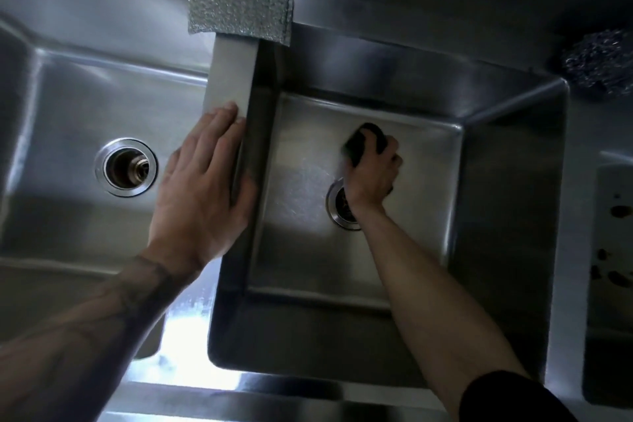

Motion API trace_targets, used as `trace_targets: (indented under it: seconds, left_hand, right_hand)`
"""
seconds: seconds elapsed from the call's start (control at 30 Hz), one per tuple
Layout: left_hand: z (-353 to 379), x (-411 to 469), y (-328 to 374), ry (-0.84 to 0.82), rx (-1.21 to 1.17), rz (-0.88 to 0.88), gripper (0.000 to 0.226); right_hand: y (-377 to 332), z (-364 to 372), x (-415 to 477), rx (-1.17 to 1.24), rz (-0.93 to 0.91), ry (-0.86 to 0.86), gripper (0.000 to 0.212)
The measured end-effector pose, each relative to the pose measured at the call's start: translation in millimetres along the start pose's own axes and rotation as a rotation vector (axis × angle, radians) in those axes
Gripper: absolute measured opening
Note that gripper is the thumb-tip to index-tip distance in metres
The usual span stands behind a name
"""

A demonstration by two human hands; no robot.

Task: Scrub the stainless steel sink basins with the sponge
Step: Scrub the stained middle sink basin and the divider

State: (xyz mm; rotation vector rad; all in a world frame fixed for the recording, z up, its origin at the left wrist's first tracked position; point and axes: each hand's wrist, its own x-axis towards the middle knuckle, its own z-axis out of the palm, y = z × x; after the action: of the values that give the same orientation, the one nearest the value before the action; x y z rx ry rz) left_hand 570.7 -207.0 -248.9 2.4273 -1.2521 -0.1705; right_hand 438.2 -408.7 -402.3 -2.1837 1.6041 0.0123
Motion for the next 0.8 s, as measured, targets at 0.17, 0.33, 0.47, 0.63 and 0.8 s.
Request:
trace_targets:
  seconds: [0.17,0.33,0.47,0.63,0.8]
  left_hand:
    - [1,-1,-1,0.012,-0.012,0.002,0.055]
    - [1,-2,-2,0.039,-0.045,-0.014,0.055]
    - [1,-2,-3,0.029,-0.081,-0.010,0.054]
    - [-5,-3,-7,-0.015,-0.092,-0.005,0.053]
    - [-4,-4,-18,-0.012,-0.040,0.065,0.049]
  right_hand:
    - [-74,18,-5,0.433,0.025,-0.087,0.056]
    - [-127,27,-24,1.218,0.360,-0.252,0.047]
    - [-147,13,-22,1.441,0.477,-0.242,0.040]
    - [-166,-16,-27,1.354,0.235,-0.191,0.046]
    - [-176,-14,-19,1.163,0.217,-0.186,0.046]
